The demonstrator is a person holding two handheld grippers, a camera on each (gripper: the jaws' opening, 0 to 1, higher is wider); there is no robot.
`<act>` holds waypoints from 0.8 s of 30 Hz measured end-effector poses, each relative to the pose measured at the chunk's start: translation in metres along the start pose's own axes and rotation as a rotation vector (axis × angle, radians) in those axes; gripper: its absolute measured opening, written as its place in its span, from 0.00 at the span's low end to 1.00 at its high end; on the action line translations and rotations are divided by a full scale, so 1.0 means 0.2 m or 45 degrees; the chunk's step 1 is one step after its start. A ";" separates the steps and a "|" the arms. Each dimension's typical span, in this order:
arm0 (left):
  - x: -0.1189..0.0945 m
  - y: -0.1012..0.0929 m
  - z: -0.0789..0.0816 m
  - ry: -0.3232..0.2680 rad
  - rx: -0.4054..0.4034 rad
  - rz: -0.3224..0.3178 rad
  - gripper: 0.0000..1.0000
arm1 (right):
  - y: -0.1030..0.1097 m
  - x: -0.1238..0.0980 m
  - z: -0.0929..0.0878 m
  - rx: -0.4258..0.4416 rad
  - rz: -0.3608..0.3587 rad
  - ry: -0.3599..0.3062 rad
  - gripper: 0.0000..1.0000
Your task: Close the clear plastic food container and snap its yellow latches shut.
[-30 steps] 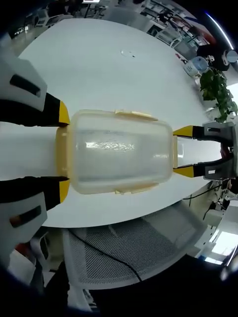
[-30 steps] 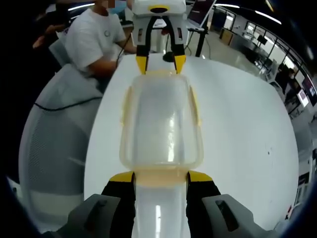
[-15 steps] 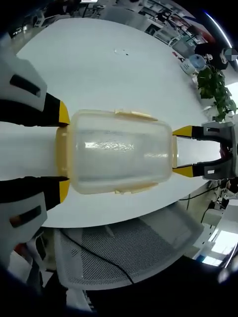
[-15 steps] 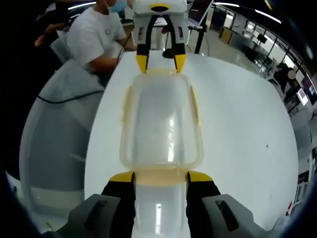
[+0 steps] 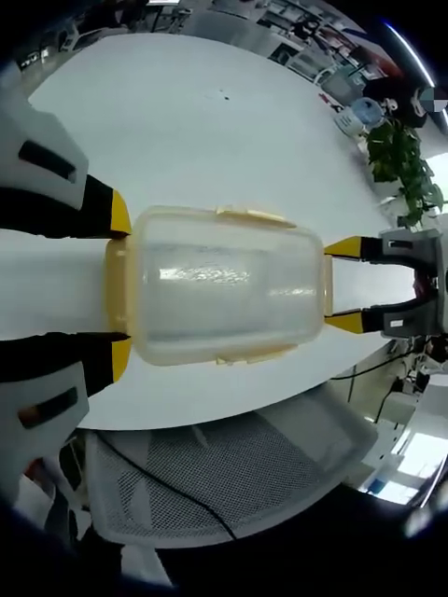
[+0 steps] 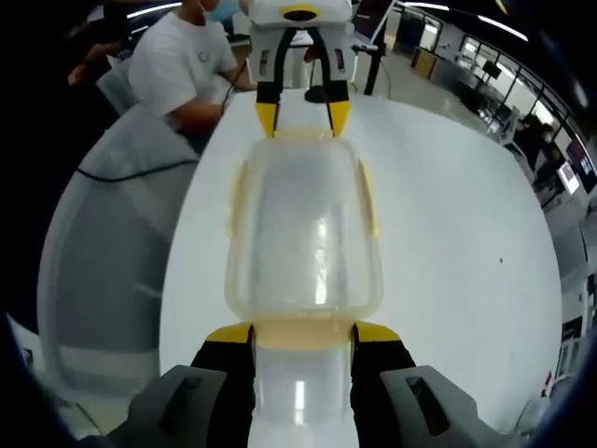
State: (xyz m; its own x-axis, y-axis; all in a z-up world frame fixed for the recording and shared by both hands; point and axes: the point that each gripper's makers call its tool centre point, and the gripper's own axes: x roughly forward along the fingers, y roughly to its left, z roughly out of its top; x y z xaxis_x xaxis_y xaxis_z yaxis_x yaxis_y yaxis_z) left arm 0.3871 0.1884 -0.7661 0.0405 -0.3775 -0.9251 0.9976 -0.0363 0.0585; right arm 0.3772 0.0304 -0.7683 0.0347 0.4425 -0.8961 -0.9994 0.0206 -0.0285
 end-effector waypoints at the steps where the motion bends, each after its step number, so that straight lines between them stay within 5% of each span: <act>1: 0.00 0.00 0.01 -0.002 0.001 0.001 0.38 | 0.00 0.00 -0.01 -0.002 0.001 0.004 0.38; 24: 0.09 -0.01 0.19 -0.007 0.000 -0.007 0.38 | 0.01 -0.08 -0.20 0.009 0.001 0.018 0.38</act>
State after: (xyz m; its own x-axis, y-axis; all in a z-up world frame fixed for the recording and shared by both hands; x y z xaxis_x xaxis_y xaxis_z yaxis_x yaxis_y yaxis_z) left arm 0.3847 0.1466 -0.7683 0.0350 -0.3821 -0.9235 0.9978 -0.0383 0.0537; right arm 0.3754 -0.0120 -0.7724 0.0337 0.4298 -0.9023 -0.9993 0.0264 -0.0248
